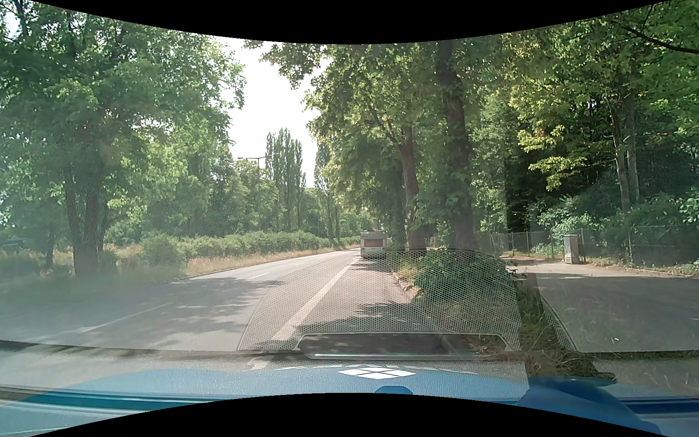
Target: Follow the waypoints while adhering to traffic rules and regulations
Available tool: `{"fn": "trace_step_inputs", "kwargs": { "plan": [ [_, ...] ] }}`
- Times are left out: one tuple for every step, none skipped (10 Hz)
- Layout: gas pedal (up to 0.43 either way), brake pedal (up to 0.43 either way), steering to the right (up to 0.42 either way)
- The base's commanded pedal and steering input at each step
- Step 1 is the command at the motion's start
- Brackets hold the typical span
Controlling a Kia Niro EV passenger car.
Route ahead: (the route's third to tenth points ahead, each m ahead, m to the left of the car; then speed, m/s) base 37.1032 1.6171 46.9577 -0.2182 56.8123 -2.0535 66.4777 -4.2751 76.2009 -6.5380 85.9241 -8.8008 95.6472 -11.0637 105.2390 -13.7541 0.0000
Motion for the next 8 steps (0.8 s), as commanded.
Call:
{"fn": "trace_step_inputs", "kwargs": {
  "plan": [
    [0.000,0.396,0.008],
    [0.000,0.396,0.008],
    [0.000,0.396,0.008],
    [0.000,0.396,0.008],
    [0.000,0.396,0.008],
    [0.000,0.396,0.008],
    [0.000,0.396,0.008],
    [0.000,0.396,0.008]
  ]
}}
